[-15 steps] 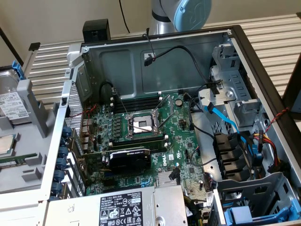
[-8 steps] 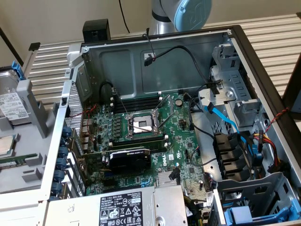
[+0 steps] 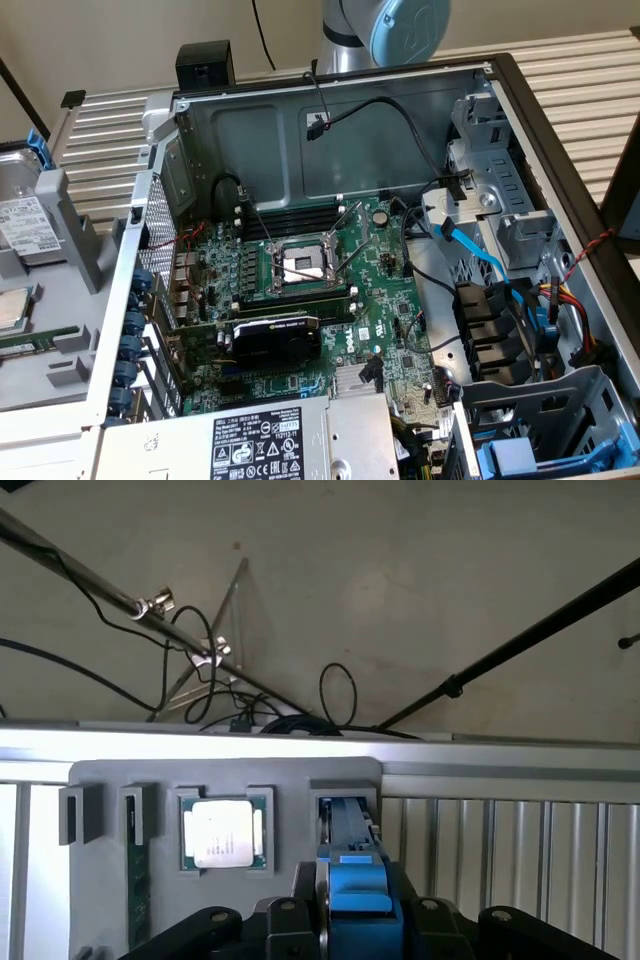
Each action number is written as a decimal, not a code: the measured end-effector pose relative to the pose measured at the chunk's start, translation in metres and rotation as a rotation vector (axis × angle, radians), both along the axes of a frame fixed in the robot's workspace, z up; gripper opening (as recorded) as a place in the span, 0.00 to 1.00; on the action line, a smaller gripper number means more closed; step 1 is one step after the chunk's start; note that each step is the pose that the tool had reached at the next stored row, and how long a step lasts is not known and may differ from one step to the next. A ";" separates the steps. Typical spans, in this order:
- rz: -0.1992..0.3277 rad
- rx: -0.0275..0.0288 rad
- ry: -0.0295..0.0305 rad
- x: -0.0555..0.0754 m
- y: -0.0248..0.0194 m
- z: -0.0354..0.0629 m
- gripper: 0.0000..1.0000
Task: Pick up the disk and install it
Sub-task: 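Pick up the disk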
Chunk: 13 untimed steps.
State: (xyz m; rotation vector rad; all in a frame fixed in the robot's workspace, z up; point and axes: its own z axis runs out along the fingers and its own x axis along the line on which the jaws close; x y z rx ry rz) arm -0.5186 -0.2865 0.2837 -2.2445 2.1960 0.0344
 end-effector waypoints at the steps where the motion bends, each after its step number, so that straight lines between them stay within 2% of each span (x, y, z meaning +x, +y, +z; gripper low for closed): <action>1: 0.000 -0.0005 0.0000 0.000 0.0000 0.0000 0.38; 5: -0.001 -0.0016 0.0046 0.000 -0.0017 0.0000 0.37; 9: -0.001 -0.0016 0.0048 0.000 -0.0026 0.0006 0.37; 13: 0.000 -0.0015 0.0027 0.000 -0.0027 0.0055 0.37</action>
